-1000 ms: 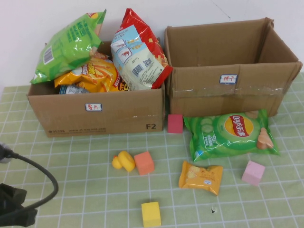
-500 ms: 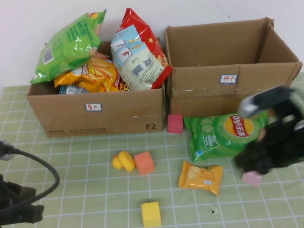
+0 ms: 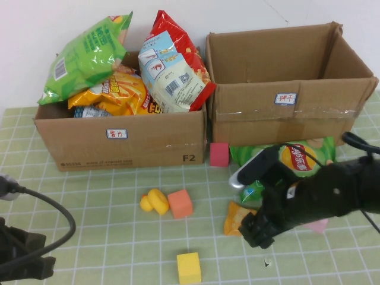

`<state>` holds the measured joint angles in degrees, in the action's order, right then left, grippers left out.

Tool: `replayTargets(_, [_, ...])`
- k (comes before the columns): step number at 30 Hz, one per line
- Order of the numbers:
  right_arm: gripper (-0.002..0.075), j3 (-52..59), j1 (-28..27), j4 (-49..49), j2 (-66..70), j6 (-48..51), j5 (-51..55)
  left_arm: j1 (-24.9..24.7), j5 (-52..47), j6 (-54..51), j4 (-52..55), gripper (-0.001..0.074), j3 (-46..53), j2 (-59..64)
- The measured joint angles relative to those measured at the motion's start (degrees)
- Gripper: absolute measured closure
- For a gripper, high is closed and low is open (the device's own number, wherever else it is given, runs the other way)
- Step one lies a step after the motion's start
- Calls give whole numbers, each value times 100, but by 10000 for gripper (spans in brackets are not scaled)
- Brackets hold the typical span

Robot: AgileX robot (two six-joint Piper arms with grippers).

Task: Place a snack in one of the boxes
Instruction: Pick up the biscuit

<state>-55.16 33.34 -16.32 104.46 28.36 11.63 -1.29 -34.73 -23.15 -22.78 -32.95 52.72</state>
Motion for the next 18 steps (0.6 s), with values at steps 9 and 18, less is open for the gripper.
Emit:
replayTargets(9, [123, -971, 0, 20, 835, -100, 869, 0, 14, 0, 0, 737, 0, 0])
replayTargets(18, [305, -1454, 0, 177, 941, -405, 1567, 0, 87, -113, 0, 737, 0, 0])
